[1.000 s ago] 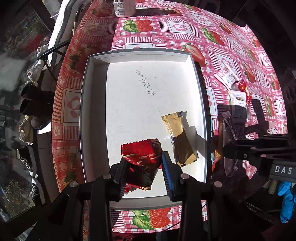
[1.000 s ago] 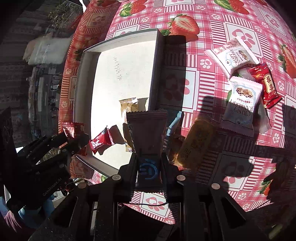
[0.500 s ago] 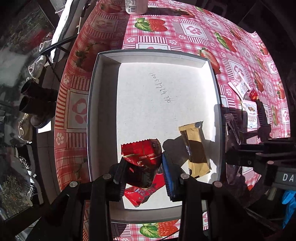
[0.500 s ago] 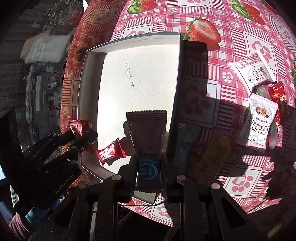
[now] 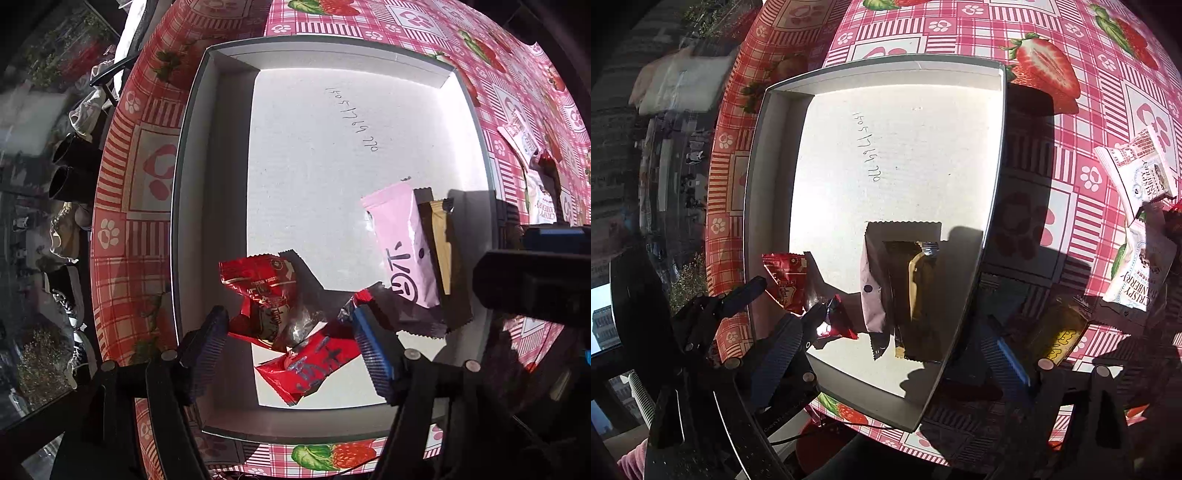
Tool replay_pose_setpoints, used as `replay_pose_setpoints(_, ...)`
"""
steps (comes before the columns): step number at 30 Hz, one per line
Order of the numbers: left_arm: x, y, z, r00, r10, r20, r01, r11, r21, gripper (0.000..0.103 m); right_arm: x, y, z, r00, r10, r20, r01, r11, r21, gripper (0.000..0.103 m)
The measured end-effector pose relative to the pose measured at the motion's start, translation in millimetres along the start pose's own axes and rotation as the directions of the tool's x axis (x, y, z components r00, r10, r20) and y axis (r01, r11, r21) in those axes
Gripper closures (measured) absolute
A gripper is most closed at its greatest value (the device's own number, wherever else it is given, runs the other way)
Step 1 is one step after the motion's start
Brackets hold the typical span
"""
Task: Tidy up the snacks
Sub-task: 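Carry the red candy and pink packet over the white tray and open both tools, then reach the right tool to the yellow rice-cracker packet and grasp it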
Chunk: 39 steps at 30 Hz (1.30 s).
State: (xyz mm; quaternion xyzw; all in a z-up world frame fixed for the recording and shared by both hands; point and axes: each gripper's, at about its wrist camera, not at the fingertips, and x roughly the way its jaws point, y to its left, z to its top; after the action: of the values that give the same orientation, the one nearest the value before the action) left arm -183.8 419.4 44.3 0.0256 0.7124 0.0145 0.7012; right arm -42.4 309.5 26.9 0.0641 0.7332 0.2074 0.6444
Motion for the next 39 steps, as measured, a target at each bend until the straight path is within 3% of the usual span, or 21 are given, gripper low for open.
replay_pose_setpoints(3,0.3,-5.6,-4.5,1.0,0.008,0.002,-0.008,1.0,0.019,0.03,-11.7,-25.8,-5.0,0.994,-0.109,0.015,0.109,0.994,0.026,0.0)
replay_pose_setpoints(6,0.7,-12.3,-6.1,1.0,0.019,0.001,-0.019,0.999,0.041,0.03,-15.7,-65.3,-5.3,0.964,-0.265,0.005,0.264,0.961,0.079,0.0)
replay_pose_setpoints(9,1.2,-19.7,-7.1,1.0,0.018,-0.006,-0.018,0.999,0.047,0.03,-9.8,-99.3,-6.4,0.944,-0.328,-0.037,0.33,0.934,0.137,0.0)
replay_pose_setpoints(12,-0.4,-28.3,-9.1,1.0,0.024,-0.008,-0.024,0.998,0.056,0.029,6.3,-117.5,-5.5,0.915,-0.394,-0.084,0.402,0.909,0.111,0.0)
replay_pose_setpoints(13,-0.6,-31.8,-10.0,1.0,0.026,-0.009,-0.025,0.998,0.06,0.029,10.3,-122.9,-5.6,0.915,-0.392,-0.091,0.401,0.91,0.105,0.0)
replay_pose_setpoints(14,-1.6,-34.5,-11.3,1.0,0.026,-0.01,-0.025,0.998,0.065,0.029,8.7,-129.4,-5.6,0.934,-0.35,-0.072,0.356,0.926,0.127,0.0)
replay_pose_setpoints(16,-4.2,-45.1,-16.5,1.0,0.027,-0.01,-0.026,0.997,0.072,0.028,6.2,-145.0,-4.9,0.95,-0.305,-0.074,0.313,0.933,0.176,0.0)
replay_pose_setpoints(23,-1.1,-66.7,-24.6,0.999,0.035,-0.027,-0.032,0.995,0.1,0.027,-9.5,-209.1,-16.0,0.933,-0.343,-0.108,0.36,0.889,0.283,0.0)
replay_pose_setpoints(26,-5.1,-71.9,-22.4,0.999,0.036,-0.021,-0.033,0.994,0.108,0.027,-23.3,-237.2,-29.2,0.92,-0.373,-0.119,0.39,0.852,0.35,0.0)
replay_pose_setpoints(28,-4.6,-74.1,-19.0,0.999,0.037,-0.015,-0.035,0.993,0.111,0.027,-34.9,-245.8,-37.2,0.93,-0.356,-0.094,0.364,0.849,0.384,0.0)
replay_pose_setpoints(34,-16.1,-80.6,-18.1,0.999,0.039,-0.008,-0.038,0.992,0.119,0.027,-43.9,-214.5,-45.4,0.958,-0.286,0.007,0.271,0.913,0.304,0.0)
replay_pose_setpoints(39,-13.1,-88.1,-26.9,0.999,0.045,-0.025,-0.041,0.989,0.142,0.027,-26.1,-165.4,-42.7,0.963,-0.271,0.013,0.266,0.951,0.156,0.0)
